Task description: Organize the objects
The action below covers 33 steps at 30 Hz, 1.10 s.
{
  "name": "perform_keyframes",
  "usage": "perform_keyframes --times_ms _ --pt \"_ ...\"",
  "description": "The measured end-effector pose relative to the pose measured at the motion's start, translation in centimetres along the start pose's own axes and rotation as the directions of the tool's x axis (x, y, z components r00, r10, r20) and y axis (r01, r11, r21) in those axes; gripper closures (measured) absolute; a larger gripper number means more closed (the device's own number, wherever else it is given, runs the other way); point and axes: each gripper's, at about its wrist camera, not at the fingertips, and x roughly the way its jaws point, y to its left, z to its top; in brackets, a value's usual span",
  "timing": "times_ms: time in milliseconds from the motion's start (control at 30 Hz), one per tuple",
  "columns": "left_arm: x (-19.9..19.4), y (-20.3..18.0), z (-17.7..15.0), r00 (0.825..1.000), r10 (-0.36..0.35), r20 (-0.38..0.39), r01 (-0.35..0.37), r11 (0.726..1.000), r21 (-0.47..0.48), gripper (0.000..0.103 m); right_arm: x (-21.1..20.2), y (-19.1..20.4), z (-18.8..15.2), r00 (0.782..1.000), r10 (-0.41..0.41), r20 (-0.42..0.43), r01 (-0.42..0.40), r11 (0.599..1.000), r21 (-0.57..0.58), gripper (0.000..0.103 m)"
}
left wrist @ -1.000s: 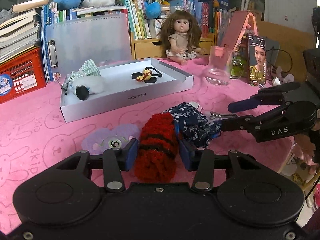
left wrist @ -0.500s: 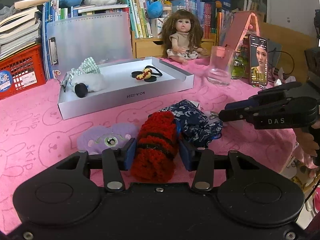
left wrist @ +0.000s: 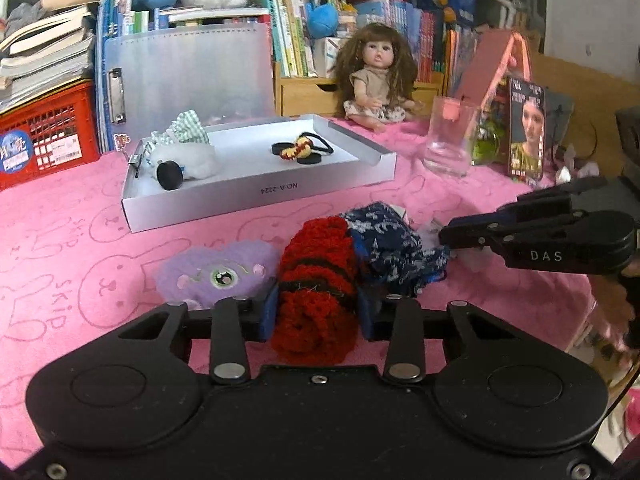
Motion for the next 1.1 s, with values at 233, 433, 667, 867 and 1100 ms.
perform_keyframes --times_ms 233,433,667,867,1100 --pt "-0.8 0.4 0.9 0.999 0.011 0.047 -0.011 1.0 -0.005 0.067 -0.7 -0.6 0.7 0.999 -0.033 0.037 0.032 0.999 0.035 0.091" --pt "-0.8 1.2 1.4 0.998 0.024 0.054 -0.022 0.999 -0.034 0.067 -0.5 -0.8 0.6 0.999 -0.036 0.024 0.035 0.998 0.054 0.091" --pt "-0.8 1.8 1.6 0.997 0.039 0.061 -0.036 0.998 -0.05 0.067 -1.0 -1.2 1.3 0.998 -0.045 0.051 0.042 0.997 0.069 0.091" --pt "-0.4 2.4 2.3 0.997 0.051 0.063 -0.046 0.996 -0.073 0.067 -1.3 -1.7 2.0 0.995 -0.069 0.07 0.063 0.995 0.077 0.091" --pt "0.7 4.0 4.4 0.995 0.078 0.059 -0.07 0.991 -0.115 0.067 -0.8 -1.9 3.6 0.992 -0.09 0.085 0.083 0.993 0.08 0.091"
